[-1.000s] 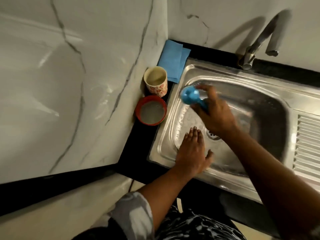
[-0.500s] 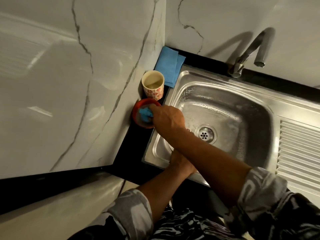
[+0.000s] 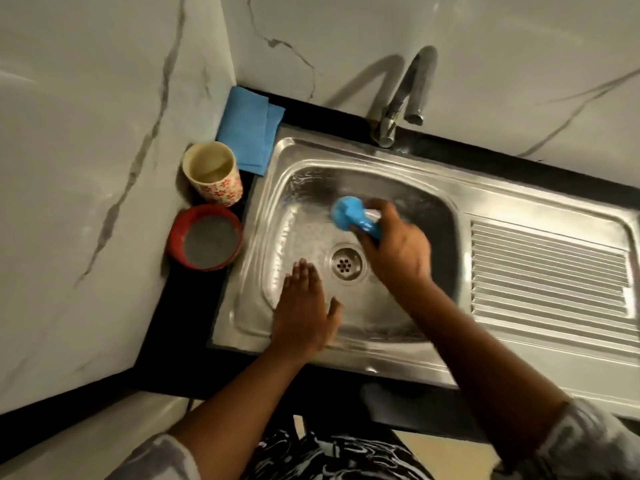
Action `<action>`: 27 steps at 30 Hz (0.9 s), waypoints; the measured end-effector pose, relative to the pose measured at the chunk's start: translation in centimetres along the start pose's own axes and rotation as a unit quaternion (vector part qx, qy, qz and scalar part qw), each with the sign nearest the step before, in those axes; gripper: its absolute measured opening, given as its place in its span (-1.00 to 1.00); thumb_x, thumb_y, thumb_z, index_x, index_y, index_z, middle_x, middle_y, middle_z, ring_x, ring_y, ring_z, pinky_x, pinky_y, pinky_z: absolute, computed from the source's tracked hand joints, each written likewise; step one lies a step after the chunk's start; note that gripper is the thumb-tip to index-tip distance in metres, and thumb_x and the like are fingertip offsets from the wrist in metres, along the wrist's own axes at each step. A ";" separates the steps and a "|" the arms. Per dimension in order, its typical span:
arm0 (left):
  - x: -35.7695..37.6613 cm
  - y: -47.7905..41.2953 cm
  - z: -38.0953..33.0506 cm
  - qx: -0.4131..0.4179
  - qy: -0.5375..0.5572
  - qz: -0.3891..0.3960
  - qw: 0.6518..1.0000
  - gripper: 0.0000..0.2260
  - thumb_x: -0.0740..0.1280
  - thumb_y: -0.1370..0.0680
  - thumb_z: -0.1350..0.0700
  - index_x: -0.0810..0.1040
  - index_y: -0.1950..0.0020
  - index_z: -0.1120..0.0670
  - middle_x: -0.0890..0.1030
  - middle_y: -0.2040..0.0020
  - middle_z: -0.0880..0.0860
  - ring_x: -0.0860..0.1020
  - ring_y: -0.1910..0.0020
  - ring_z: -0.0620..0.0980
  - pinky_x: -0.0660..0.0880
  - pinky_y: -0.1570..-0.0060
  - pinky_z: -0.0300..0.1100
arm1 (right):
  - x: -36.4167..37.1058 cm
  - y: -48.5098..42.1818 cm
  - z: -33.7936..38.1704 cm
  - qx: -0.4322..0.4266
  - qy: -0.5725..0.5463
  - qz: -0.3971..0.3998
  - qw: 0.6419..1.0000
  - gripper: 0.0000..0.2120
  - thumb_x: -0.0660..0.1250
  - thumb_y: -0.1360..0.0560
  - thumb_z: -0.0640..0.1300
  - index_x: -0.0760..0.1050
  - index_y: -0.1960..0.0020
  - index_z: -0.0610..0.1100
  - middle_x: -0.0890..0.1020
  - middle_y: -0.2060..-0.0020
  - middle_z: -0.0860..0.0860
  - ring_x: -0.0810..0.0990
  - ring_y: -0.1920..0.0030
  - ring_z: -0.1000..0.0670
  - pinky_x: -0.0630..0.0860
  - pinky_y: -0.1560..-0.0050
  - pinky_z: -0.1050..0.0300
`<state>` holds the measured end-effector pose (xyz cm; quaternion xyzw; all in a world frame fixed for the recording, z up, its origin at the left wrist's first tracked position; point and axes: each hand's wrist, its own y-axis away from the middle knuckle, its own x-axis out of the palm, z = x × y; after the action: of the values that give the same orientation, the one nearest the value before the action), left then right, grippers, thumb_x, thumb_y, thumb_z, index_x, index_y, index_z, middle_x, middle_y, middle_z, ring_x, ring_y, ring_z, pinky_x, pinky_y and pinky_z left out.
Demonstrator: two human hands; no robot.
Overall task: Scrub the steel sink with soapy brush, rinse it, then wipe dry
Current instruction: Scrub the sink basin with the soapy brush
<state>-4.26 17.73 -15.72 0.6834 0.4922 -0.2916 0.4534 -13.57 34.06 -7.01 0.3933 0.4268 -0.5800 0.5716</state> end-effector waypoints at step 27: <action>1.5 -0.9 0.6 -0.013 -0.037 0.031 0.999 -0.14 0.00 -0.58 -0.29 -0.01 -0.72 0.24 -0.03 -0.72 0.23 -0.02 -0.72 0.15 0.03 -0.68 0.07 | 5.2 -8.8 -10.3 0.116 0.160 0.106 0.975 -0.54 0.23 -0.64 -0.05 0.25 -0.52 0.09 0.70 -0.02 -0.14 0.69 0.08 -0.21 0.54 0.17 0.00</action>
<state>-4.52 17.93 -17.53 0.6808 0.4573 -0.2962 0.4895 -22.86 41.91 -14.82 0.5876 0.3989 -0.4913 0.5043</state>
